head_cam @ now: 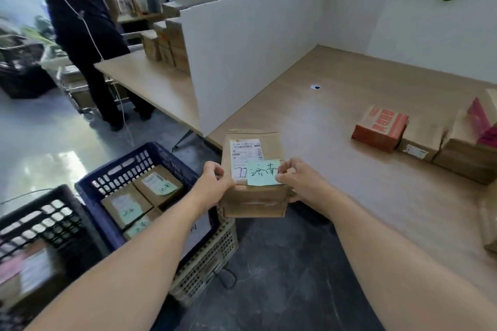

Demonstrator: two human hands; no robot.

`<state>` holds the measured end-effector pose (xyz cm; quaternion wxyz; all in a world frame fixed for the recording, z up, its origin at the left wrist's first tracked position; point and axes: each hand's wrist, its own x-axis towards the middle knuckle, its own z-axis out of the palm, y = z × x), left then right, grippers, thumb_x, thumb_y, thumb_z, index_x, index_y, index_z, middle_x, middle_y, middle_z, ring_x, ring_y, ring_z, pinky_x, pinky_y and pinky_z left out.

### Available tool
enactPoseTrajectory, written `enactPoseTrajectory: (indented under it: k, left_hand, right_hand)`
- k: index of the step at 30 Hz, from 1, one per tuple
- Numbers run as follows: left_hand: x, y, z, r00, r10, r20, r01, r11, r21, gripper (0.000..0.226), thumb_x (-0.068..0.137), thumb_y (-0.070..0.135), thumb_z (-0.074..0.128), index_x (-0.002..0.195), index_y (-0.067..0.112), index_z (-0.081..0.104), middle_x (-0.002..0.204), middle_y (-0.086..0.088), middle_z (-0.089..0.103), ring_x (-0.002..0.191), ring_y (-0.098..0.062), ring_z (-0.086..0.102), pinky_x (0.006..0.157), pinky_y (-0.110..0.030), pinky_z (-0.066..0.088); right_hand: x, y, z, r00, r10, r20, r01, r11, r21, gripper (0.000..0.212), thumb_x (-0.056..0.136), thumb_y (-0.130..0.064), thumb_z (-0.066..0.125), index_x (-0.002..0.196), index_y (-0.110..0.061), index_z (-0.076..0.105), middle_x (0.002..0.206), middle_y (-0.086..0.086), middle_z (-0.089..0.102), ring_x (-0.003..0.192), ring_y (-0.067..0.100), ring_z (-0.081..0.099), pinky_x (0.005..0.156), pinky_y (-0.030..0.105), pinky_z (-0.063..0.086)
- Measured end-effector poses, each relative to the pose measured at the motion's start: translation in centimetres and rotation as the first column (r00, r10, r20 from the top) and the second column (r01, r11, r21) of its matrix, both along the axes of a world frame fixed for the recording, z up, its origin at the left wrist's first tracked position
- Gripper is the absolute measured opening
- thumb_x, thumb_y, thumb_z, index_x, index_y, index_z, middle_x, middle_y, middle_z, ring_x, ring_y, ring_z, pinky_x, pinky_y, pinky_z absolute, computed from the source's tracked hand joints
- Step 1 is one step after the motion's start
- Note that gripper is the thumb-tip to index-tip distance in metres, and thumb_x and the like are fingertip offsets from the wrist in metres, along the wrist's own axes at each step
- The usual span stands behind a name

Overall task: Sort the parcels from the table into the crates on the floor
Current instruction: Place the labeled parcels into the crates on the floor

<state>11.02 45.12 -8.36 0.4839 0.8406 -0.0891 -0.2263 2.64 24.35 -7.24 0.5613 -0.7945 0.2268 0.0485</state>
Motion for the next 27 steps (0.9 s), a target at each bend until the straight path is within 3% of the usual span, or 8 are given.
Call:
enactPoseTrajectory:
  k: [3,7,13,17,21,25,27]
  left_hand:
    - [1.2,4.2,-1.8,1.0,0.018,-0.007,-0.017,0.998,0.061,0.026,0.09,0.028,0.06,0.101,0.028,0.036,0.1,0.006,0.052,0.085,-0.013,0.054,0.063,-0.03,0.046]
    - [2.2,8.9,-4.1,0.999,0.04,-0.036,-0.036,0.994,0.104,0.033,0.09,0.029,0.059,0.109,0.028,0.032,0.1,0.019,0.047,0.089,-0.005,0.053,0.064,-0.026,0.042]
    - [4.3,13.5,-5.7,0.986,0.149,-0.07,-0.142,0.985,0.097,0.038,0.083,0.011,0.057,0.097,0.029,0.027,0.102,0.004,0.054,0.083,-0.021,0.059,0.064,-0.041,0.049]
    - [6.3,15.8,-6.8,0.971,0.229,-0.07,-0.222,0.971,0.093,0.042,0.082,0.01,0.058,0.099,0.031,0.025,0.095,0.02,0.045,0.082,-0.025,0.061,0.069,-0.047,0.053]
    - [9.0,18.4,-8.0,0.958,0.279,-0.068,-0.267,0.953,0.141,0.044,0.084,0.011,0.059,0.1,0.032,0.023,0.088,0.02,0.043,0.085,-0.023,0.062,0.076,-0.047,0.054]
    - [12.0,20.1,-9.9,0.943,0.321,-0.089,-0.309,0.943,0.126,0.045,0.087,0.011,0.059,0.108,0.03,0.024,0.086,0.021,0.042,0.069,-0.006,0.052,0.067,-0.036,0.054]
    - [13.0,20.3,-10.9,0.93,0.338,-0.142,-0.325,0.939,0.111,0.044,0.087,0.011,0.059,0.11,0.028,0.025,0.086,0.018,0.041,0.069,-0.005,0.05,0.071,-0.04,0.054]
  right_hand:
    - [2.2,3.7,-2.1,0.995,0.095,-0.04,-0.097,0.994,-0.041,0.023,0.088,-0.011,0.061,0.093,-0.028,0.047,0.112,0.003,0.058,0.091,0.018,0.059,0.061,0.028,0.055]
    - [4.8,7.7,-5.0,0.975,0.186,-0.12,-0.195,0.978,-0.077,0.034,0.086,-0.01,0.066,0.103,-0.033,0.047,0.117,0.001,0.059,0.098,0.019,0.062,0.072,0.035,0.06]
    - [9.9,12.3,-6.5,0.951,0.267,-0.159,-0.292,0.942,-0.164,0.043,0.085,-0.007,0.062,0.096,-0.045,0.044,0.108,-0.006,0.063,0.089,0.015,0.066,0.071,0.04,0.06]
    - [13.8,15.1,-7.0,0.937,0.297,-0.184,-0.337,0.908,-0.248,0.043,0.086,-0.006,0.06,0.098,-0.044,0.043,0.104,-0.008,0.062,0.082,0.005,0.063,0.049,0.02,0.051]
    - [17.9,18.3,-7.7,0.924,0.318,-0.213,-0.373,0.873,-0.314,0.042,0.089,-0.004,0.058,0.104,-0.041,0.043,0.101,-0.01,0.058,0.076,-0.002,0.057,0.046,0.014,0.048]
    - [21.8,20.6,-8.9,0.91,0.341,-0.235,-0.408,0.838,-0.363,0.042,0.09,-0.006,0.055,0.105,-0.042,0.041,0.1,-0.01,0.059,0.075,0.0,0.06,0.047,0.019,0.053]
    - [23.2,21.1,-9.6,0.895,0.357,-0.267,-0.44,0.803,-0.402,0.041,0.09,-0.01,0.056,0.105,-0.045,0.039,0.1,-0.01,0.059,0.077,0.005,0.062,0.052,0.027,0.058]
